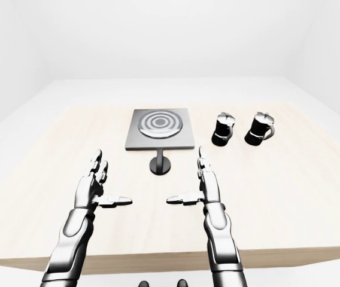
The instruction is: Turn off the stove.
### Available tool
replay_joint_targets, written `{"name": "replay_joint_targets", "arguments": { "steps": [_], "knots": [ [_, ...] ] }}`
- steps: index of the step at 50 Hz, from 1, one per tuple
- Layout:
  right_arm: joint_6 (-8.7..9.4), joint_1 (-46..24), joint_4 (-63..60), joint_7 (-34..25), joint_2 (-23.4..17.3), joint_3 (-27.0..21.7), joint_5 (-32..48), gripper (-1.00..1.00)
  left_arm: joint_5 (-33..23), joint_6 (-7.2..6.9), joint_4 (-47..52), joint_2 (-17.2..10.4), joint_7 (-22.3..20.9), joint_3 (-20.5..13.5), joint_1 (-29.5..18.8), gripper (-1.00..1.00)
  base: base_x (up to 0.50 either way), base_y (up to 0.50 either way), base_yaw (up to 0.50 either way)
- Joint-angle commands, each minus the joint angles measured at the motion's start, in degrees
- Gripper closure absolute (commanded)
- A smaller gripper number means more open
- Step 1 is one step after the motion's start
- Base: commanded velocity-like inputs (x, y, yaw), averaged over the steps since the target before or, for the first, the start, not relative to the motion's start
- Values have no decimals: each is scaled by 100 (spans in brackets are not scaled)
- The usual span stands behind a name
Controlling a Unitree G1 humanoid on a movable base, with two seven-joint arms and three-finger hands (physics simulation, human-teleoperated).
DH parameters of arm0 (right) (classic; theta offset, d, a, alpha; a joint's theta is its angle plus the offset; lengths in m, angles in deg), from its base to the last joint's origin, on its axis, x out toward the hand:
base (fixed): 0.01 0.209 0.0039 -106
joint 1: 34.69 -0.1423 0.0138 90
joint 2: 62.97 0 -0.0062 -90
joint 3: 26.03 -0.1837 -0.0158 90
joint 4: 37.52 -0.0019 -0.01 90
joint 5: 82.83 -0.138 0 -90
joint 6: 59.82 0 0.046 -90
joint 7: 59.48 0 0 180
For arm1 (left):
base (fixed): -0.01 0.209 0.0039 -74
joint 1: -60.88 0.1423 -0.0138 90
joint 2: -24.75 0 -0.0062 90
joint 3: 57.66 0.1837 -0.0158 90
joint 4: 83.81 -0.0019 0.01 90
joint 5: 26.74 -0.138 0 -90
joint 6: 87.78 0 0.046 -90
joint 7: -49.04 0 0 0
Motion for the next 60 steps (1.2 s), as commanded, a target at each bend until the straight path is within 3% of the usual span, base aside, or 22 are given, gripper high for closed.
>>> {"name": "replay_joint_targets", "arguments": {
  "steps": [1, 5, 6, 12, 19, 20, 21, 30, 36, 43, 45, 50, 54, 56, 58, 60],
  "knots": [
    [9, -9, 17, -1, 5, -7, -6, -100, 3, 44, -9, -2, -14, 3, 9, -100, 25, 11, 0],
    [25, -4, -6, 1, 6, -10, -20, -100, -1, 82, -72, -3, -15, 1, -18, -100, 24, 11, 0],
    [18, -5, 6, -5, 6, -18, -40, -100, 1, 17, 29, -3, -17, 8, 18, -100, 24, 11, 0],
    [25, 1, -17, 9, 11, -14, -56, -100, 3, 47, -18, -4, -24, 2, 4, -100, 22, 3, 0],
    [-9, -5, 16, 1, 3, -24, -87, -100, 12, -41, 108, -4, -34, 5, 46, -100, 21, 0, 0],
    [-23, -11, 37, -2, 1, -28, -91, -100, 11, -36, 100, -3, -34, 4, 43, -100, 21, 0, 0],
    [-22, -10, 35, -2, 1, -30, -94, -100, 6, 61, -48, 0, -33, -4, -9, -100, 21, 0, 0],
    [-61, -20, 71, -25, -9, -19, -65, -100, 19, -41, 84, -3, -34, 0, 28, -100, 24, -1, 0],
    [-29, -29, 58, -21, -8, -17, -53, -100, 20, 28, -47, 0, -32, -8, -28, -100, 30, 0, 0],
    [-61, -42, 116, -25, -14, -18, -27, -100, 30, -9, -4, 0, -28, -4, -16, -100, 30, 0, 0],
    [-24, -23, 36, -6, -3, -9, -8, -100, 42, -65, 54, -4, -24, -12, -5, -100, 29, 0, 0],
    [-9, -23, 18, 27, 0, -9, 10, -100, 252, -411, 105, -33, 10, -126, -141, -100, 3, 0, 0],
    [-75, -16, 53, 48, -3, -17, 16, -100, 409, -311, 332, -39, 98, -265, -75, -100, 0, 0, 0],
    [-60, -25, 57, 50, -3, -16, 20, -100, 595, -505, 617, -61, 96, -338, -22, -100, 0, 0, 0],
    [-90, -34, 103, 41, -9, -25, 14, -100, 711, -488, 640, -70, 123, -444, -61, -100, 0, 0, 0],
    [-75, -26, 72, 46, -5, -18, 20, -100, 700, -303, 655, -72, 218, -485, -36, -100, 0, 0, 0]
  ]
}}
